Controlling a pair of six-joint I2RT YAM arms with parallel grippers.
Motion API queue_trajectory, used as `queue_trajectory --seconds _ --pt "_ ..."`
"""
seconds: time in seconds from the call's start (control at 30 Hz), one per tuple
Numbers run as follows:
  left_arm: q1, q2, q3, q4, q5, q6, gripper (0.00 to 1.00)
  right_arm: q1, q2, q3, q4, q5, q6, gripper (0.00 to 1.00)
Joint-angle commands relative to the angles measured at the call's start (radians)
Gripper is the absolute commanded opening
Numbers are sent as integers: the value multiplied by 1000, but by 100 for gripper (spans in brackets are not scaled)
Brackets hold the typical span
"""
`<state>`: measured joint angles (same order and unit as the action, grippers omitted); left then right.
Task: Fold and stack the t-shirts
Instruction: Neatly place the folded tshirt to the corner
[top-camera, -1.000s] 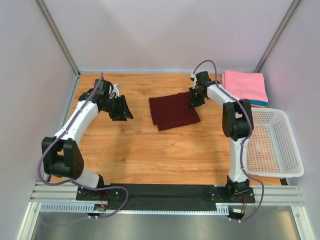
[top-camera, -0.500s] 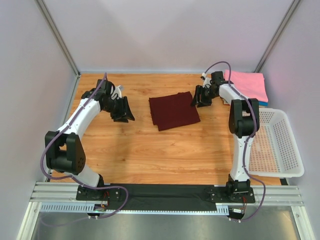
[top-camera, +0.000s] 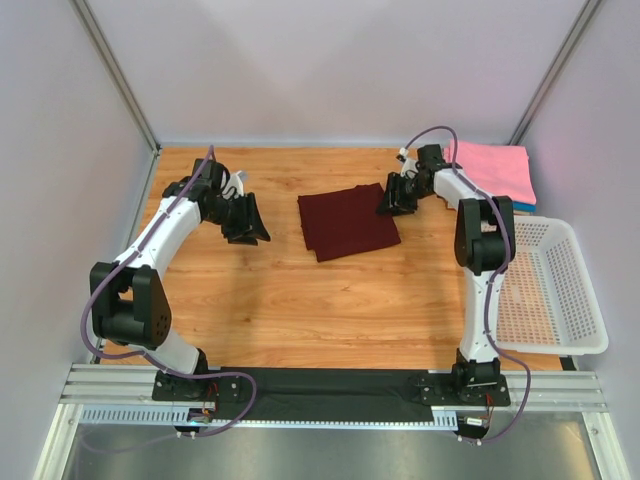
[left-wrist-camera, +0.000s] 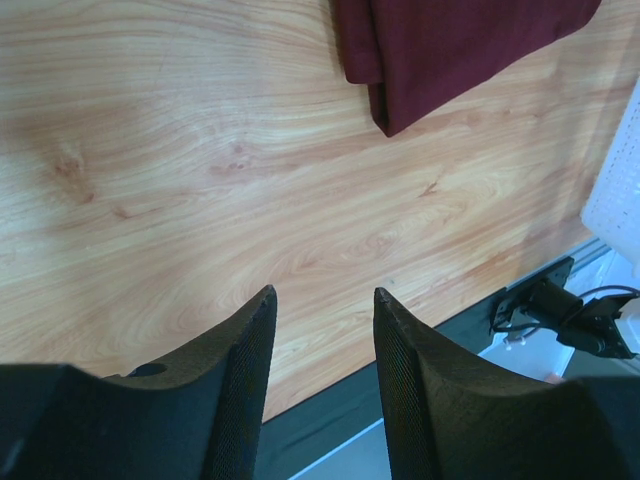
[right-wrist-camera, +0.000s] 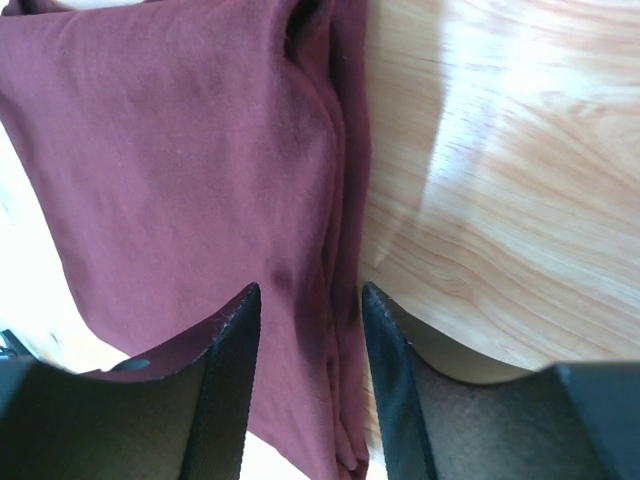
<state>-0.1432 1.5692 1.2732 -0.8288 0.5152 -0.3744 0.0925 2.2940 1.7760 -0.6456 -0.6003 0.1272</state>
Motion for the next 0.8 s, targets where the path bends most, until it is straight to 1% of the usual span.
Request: queue_trajectory --seconds 0.0,0.03,0.1,0.2,0.23,0.3,0.33,0.43,0.5,0.53,0.7,0.77 --pt "8 -18 37 -1 26 26 51 30 59 22 -63 60 2 47" --pt "10 -24 35 0 26 28 51 35 59 20 -63 69 3 43" --pt "14 -31 31 -1 26 28 51 41 56 13 -60 68 5 41" --pt "20 -40 22 3 26 29 51 44 50 13 -58 97 9 29" --pt "21 -43 20 2 26 29 51 46 47 13 -57 118 11 20" --pt "25 -44 17 2 29 32 51 43 22 14 -55 157 14 6" --pt "27 -44 15 2 29 32 51 39 12 17 -55 198 15 0" --pt "30 -46 8 10 40 29 50 20 -39 54 -80 272 11 0" --pt "30 -49 0 14 46 25 50 10 -68 82 -127 315 -15 0" --pt "30 -51 -1 16 48 25 50 9 -76 114 -165 368 -29 0" --pt "34 -55 5 20 62 23 50 7 -73 206 -261 522 -90 0" --pt "39 -57 3 20 66 23 50 4 -73 243 -285 554 -97 0"
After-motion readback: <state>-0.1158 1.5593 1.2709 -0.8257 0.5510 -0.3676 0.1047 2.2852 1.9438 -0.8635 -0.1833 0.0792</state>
